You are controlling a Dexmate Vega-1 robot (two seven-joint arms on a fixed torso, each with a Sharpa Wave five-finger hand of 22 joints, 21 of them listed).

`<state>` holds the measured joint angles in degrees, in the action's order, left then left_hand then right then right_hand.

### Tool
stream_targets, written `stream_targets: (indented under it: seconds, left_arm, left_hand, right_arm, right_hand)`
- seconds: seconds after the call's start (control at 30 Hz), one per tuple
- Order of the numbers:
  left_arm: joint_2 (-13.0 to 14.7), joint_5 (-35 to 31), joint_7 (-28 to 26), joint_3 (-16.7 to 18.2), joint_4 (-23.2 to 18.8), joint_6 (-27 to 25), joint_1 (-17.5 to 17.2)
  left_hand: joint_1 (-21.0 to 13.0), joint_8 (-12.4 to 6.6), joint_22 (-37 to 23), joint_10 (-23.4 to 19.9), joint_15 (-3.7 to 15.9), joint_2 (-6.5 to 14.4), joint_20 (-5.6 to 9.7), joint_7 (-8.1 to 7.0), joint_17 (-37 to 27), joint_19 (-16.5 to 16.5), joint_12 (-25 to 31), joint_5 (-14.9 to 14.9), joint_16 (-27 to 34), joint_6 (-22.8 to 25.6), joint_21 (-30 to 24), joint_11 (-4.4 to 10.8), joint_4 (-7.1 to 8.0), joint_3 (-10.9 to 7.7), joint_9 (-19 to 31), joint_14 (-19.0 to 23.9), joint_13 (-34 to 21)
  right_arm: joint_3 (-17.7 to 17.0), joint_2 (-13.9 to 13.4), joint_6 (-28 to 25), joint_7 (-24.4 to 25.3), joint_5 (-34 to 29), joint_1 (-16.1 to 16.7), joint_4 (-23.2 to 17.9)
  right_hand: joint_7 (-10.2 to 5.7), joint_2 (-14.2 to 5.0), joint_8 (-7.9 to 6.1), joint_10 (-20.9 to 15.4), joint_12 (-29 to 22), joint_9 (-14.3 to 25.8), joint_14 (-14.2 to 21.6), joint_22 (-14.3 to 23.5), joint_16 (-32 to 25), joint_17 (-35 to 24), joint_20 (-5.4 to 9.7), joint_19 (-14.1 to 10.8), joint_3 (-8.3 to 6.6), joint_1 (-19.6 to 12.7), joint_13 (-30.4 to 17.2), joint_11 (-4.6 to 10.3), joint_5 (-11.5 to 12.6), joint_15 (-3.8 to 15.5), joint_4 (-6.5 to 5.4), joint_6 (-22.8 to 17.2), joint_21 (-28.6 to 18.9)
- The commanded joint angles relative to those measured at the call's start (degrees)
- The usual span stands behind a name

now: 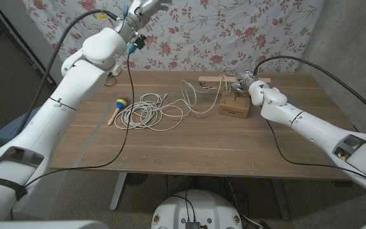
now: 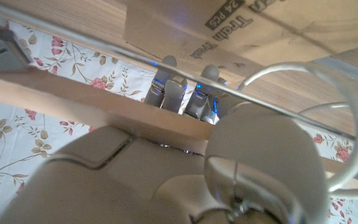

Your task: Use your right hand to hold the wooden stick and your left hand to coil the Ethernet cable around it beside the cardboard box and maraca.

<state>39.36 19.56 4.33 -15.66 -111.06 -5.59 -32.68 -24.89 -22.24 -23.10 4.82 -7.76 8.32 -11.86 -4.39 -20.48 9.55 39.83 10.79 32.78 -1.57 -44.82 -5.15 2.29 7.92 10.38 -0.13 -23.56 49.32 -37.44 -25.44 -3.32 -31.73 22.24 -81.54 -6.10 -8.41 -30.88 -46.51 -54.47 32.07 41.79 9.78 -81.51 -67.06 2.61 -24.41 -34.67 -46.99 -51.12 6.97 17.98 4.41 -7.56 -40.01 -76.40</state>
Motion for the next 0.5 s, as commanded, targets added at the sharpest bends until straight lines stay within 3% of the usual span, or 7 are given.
stream_targets:
  seconds: [0.03,0.1,0.13,0.23,0.37,0.4,0.5]
  left_arm:
    - [2.0,11.0,2.0,-0.3,2.6,-0.2,1.0]
    - [2.2,11.3,1.7,-0.5,2.7,0.2,1.0]
    - [2.4,11.4,1.6,-0.6,2.7,0.3,1.0]
    - [2.8,12.1,1.7,-0.8,2.8,0.6,1.1]
    - [3.3,12.7,1.7,-1.1,2.9,0.8,1.3]
    - [3.4,12.8,1.7,-1.2,3.0,0.8,1.3]
    - [3.8,12.8,1.6,-1.4,3.0,0.9,1.5]
  left_hand:
    - [0.7,0.18,0.1,0.3,-0.22,0.0,-0.29,0.11,0.1,1.4,-0.3,0.3,-0.3,-0.1,0.2,-0.33,0.28,-0.11,0.1,-0.3,0.2]
    - [1.0,0.35,0.2,0.5,-0.18,-0.1,-0.30,0.09,0.2,1.7,-0.6,0.3,-0.5,-0.1,0.3,-0.34,0.38,-0.05,0.1,-0.4,0.4]
    - [1.0,0.38,0.2,0.5,-0.18,-0.1,-0.30,0.09,0.2,1.7,-0.6,0.4,-0.5,-0.1,0.3,-0.33,0.40,-0.03,0.1,-0.4,0.4]
    - [1.2,0.48,0.3,0.3,-0.07,-0.2,-0.30,0.26,0.4,1.9,-0.7,0.4,-0.6,0.0,0.4,-0.32,0.50,0.03,0.1,-0.4,0.6]
    - [1.5,0.76,0.4,0.6,-0.05,-0.4,-0.30,0.21,0.6,2.0,-1.1,0.5,-0.8,-0.2,0.5,-0.32,0.63,0.15,0.1,-0.5,0.8]
    - [1.6,0.80,0.4,0.6,-0.07,-0.4,-0.31,0.23,0.6,2.0,-1.1,0.5,-0.8,-0.2,0.5,-0.31,0.65,0.17,0.1,-0.5,0.8]
    - [1.7,1.05,0.5,0.6,-0.07,-0.5,-0.31,0.27,0.7,2.2,-1.3,0.5,-0.9,-0.5,0.6,-0.37,0.72,0.25,0.1,-0.5,1.0]
  right_arm:
    - [3.2,-1.2,-6.1,-7.4,-2.5,-2.9,-0.2]
    - [4.2,-1.1,-7.4,-8.8,-3.5,-3.6,-0.2]
    - [4.7,-1.1,-8.0,-9.8,-4.0,-4.0,-0.3]
    - [6.0,-1.1,-9.8,-12.7,-5.3,-5.2,-0.4]
    - [7.8,-1.0,-12.5,-16.4,-7.4,-6.6,-1.0]
    - [8.1,-1.1,-12.9,-17.0,-7.9,-6.8,-1.1]
    - [8.7,-1.2,-14.1,-19.4,-8.7,-7.6,-1.8]
  right_hand:
    - [-1.31,-2.06,5.70,5.0,3.6,-3.1,0.2,0.7,17.8,14.9,7.92,2.7,-2.28,-3.4,7.6,1.00,-0.2,8.18,3.59,2.0,1.7]
    - [-1.81,-1.47,8.32,8.0,6.0,-4.2,0.0,0.5,26.5,20.8,8.53,4.0,-3.43,-6.2,12.0,1.97,-1.6,8.30,6.82,3.1,2.0]
    - [-1.93,-1.36,8.58,8.7,6.4,-4.3,-0.4,0.5,27.4,21.1,8.61,4.3,-3.55,-6.5,12.4,1.52,-1.7,8.26,7.19,3.2,2.1]
    - [-2.77,-0.33,13.08,14.3,9.7,-5.6,-5.8,0.3,39.4,27.4,8.45,8.4,-3.91,-9.2,16.7,1.62,-3.9,8.51,11.42,8.0,3.7]
    - [-4.07,3.21,18.11,24.8,18.3,-8.2,-15.8,0.1,51.7,34.9,8.28,12.1,-0.35,-8.5,22.4,1.31,-5.1,8.27,13.88,14.6,6.3]
    - [-4.36,3.24,18.60,25.9,19.6,-8.6,-17.1,0.0,52.7,35.5,8.22,12.6,0.01,-8.5,23.0,1.31,-5.0,8.32,14.01,15.6,6.8]
    - [-5.36,8.13,19.84,31.7,26.2,-11.2,-24.6,-0.1,57.0,38.0,6.67,15.9,5.01,-6.3,26.2,1.47,-4.2,7.96,14.16,20.2,10.0]
